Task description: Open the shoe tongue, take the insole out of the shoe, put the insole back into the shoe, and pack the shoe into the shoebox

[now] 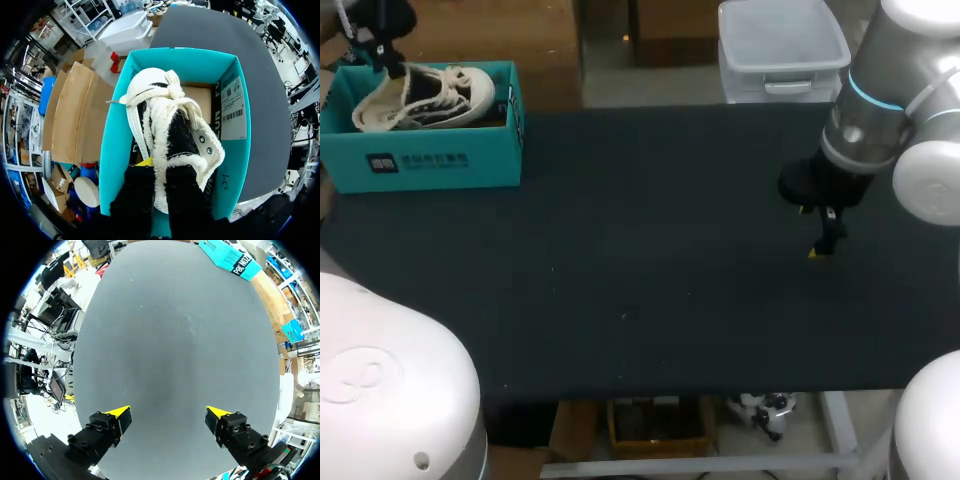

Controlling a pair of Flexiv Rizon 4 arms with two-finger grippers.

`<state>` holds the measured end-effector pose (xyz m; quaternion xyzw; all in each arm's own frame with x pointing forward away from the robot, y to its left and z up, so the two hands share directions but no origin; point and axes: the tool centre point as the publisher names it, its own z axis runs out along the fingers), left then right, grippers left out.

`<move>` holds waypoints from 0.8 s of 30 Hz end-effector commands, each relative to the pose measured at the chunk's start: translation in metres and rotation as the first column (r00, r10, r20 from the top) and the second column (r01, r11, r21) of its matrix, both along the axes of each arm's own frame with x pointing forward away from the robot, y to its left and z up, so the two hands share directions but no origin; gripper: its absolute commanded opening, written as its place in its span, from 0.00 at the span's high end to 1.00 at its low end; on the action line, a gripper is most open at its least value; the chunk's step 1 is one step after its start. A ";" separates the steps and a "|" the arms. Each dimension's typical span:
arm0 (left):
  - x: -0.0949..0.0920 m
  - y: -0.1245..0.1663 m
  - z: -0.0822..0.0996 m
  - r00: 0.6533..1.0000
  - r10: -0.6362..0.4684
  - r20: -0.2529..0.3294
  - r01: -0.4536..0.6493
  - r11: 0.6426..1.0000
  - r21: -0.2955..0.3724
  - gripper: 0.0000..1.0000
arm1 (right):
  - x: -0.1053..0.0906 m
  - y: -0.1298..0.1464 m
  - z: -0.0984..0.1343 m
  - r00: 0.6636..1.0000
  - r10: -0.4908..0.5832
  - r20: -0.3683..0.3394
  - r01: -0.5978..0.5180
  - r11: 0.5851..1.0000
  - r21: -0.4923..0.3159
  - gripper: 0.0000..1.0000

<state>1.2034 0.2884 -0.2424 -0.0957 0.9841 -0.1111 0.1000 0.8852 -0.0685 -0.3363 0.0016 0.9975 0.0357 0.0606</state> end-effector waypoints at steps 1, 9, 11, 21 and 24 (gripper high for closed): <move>0.014 -0.003 -0.023 0.996 -0.029 -0.083 0.028 0.999 -0.017 1.00 | 0.000 -0.001 0.000 1.000 0.001 -0.001 -0.001 1.000 -0.001 0.00; 0.025 -0.009 -0.039 0.991 -0.023 -0.134 0.021 1.000 -0.018 1.00 | 0.000 -0.001 0.000 1.000 0.001 -0.001 -0.001 1.000 -0.001 0.00; 0.026 -0.010 -0.044 0.990 -0.018 -0.141 0.016 1.000 -0.014 0.91 | 0.000 -0.001 0.000 1.000 0.001 -0.001 -0.001 1.000 -0.001 0.00; 0.023 -0.012 -0.049 0.987 -0.017 -0.160 0.014 1.000 -0.017 0.00 | 0.000 -0.001 0.000 1.000 0.001 -0.001 -0.001 1.000 -0.001 0.00; 0.019 -0.011 -0.046 0.988 -0.006 -0.153 0.005 1.000 -0.008 0.00 | 0.000 -0.001 0.000 1.000 0.001 -0.001 -0.001 1.000 -0.001 0.00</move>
